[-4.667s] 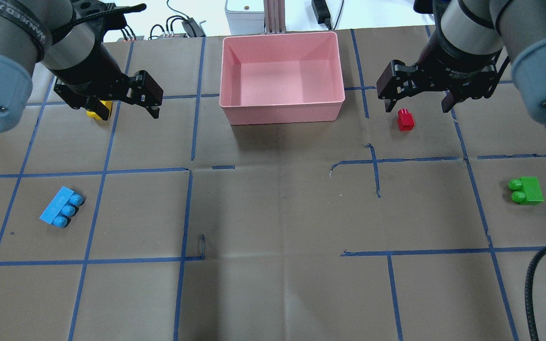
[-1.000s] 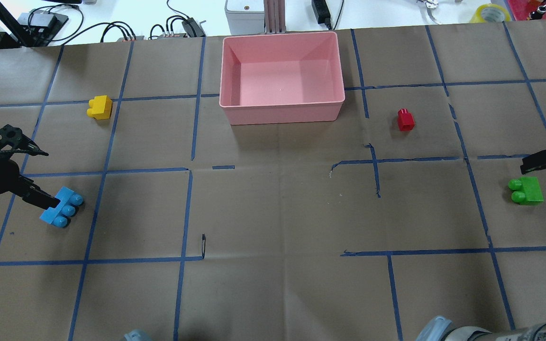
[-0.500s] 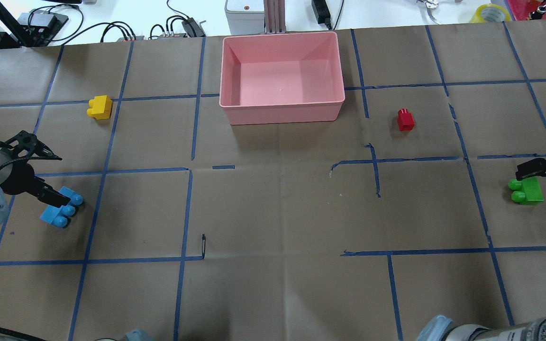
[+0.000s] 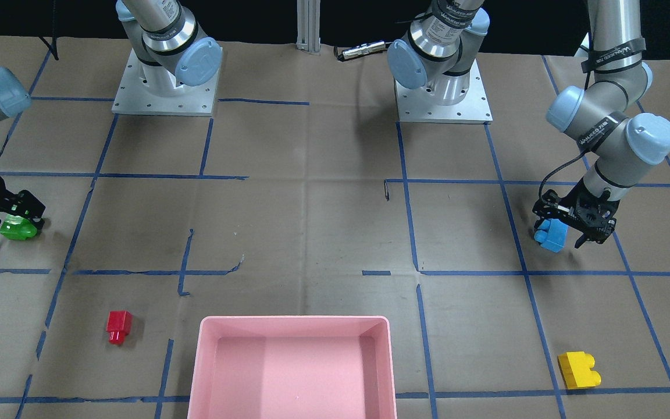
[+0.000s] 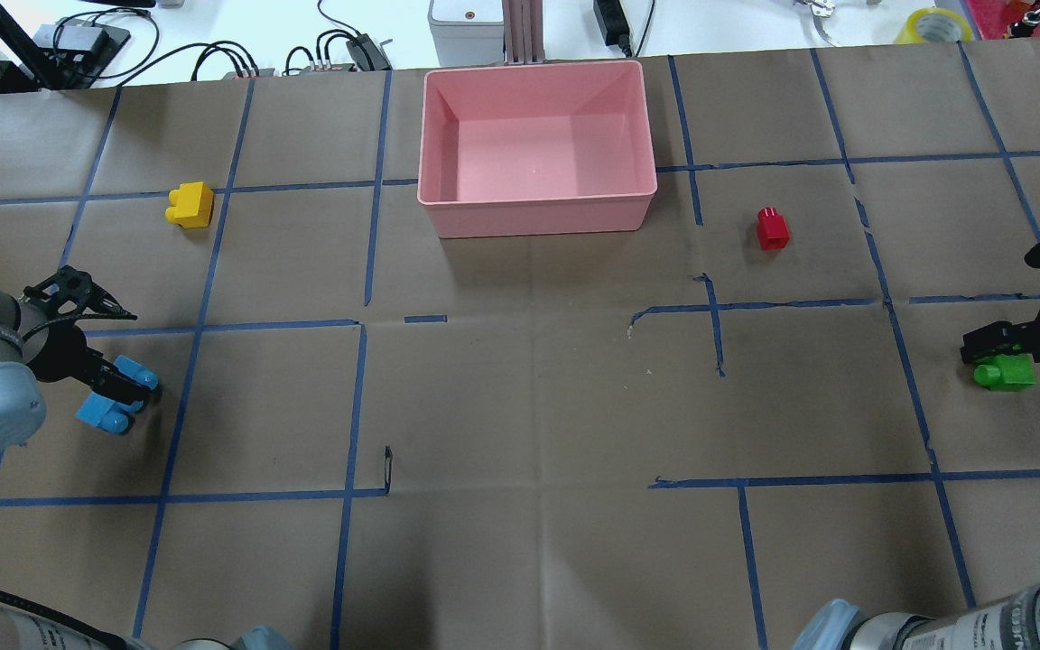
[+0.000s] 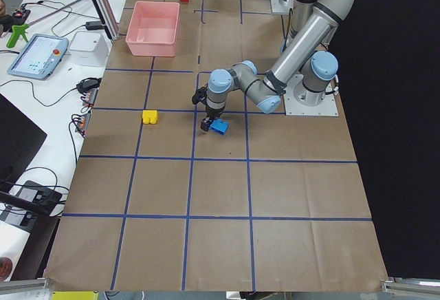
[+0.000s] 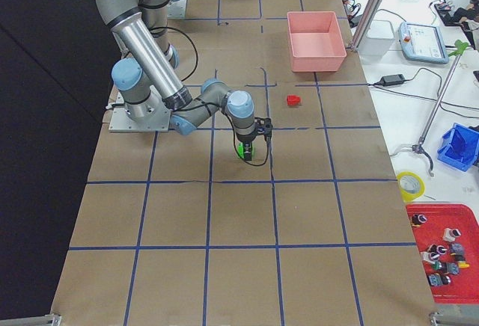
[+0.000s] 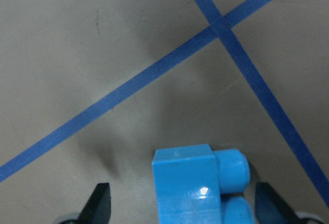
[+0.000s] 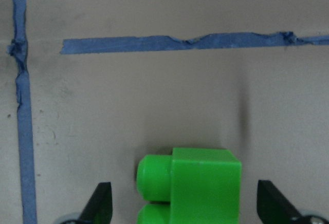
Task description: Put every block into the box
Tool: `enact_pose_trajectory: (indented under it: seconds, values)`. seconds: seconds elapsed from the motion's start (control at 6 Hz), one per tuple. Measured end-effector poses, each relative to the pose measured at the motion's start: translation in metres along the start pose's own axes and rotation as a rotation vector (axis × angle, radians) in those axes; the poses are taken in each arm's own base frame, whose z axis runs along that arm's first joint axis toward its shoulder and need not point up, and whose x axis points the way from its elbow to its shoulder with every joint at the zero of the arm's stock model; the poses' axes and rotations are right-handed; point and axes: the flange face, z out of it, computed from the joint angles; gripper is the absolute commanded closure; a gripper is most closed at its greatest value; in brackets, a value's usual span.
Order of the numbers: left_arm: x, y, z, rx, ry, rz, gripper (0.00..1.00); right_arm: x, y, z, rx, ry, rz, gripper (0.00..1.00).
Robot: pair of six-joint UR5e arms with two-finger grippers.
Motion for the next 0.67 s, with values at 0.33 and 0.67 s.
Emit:
enact_pose_trajectory:
  seconds: [0.33, 0.67]
  values:
    - [0.0019, 0.0012, 0.0029, -0.005, 0.009, 0.0, 0.09, 0.0011, 0.002, 0.0014, -0.014, 0.014, -0.001, 0.43]
    - [0.0024, 0.0023, 0.0041, -0.009, 0.015, -0.001, 0.25, 0.0042, 0.0055, 0.0015, -0.049, 0.046, -0.003, 0.91]
